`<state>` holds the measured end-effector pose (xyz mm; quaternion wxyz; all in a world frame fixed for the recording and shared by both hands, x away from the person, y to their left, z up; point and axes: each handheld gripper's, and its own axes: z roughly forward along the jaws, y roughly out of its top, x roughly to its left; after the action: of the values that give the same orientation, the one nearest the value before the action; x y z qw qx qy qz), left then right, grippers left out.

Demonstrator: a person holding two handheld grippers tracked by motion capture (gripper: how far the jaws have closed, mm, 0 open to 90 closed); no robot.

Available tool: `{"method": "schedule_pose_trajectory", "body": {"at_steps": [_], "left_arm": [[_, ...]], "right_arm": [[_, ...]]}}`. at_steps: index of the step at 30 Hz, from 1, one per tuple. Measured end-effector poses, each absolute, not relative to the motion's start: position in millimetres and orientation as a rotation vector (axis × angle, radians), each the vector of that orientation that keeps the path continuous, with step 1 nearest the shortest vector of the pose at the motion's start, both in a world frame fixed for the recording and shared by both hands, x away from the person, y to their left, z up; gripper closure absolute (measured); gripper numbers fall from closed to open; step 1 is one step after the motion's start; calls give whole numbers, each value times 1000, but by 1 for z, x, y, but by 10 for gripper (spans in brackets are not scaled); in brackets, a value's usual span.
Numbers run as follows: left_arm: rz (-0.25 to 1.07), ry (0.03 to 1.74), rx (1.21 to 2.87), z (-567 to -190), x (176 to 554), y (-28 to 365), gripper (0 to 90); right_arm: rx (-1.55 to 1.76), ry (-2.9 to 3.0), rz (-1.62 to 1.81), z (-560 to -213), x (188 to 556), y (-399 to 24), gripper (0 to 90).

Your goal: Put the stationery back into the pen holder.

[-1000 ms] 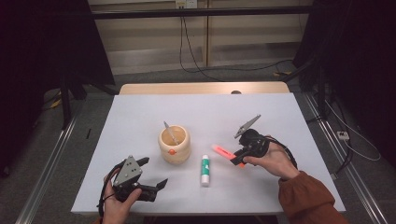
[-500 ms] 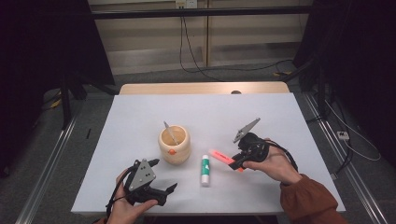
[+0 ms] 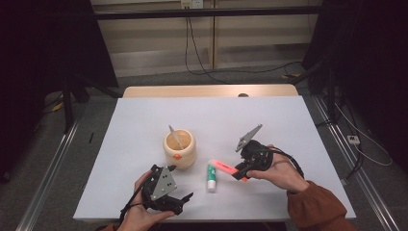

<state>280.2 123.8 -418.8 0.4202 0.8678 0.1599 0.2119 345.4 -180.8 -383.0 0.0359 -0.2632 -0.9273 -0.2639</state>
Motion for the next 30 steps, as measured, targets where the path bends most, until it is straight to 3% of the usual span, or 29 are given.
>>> {"method": "schedule_pose_trajectory", "body": {"at_steps": [12, 30], "left_arm": [[615, 277, 2226, -418, 280, 93, 66], [943, 82, 2255, -418, 282, 62, 114]], "right_arm": [[-728, -2868, -815, -374, 342, -166, 676], [-683, -2869, -814, -369, 340, -155, 676]]}}
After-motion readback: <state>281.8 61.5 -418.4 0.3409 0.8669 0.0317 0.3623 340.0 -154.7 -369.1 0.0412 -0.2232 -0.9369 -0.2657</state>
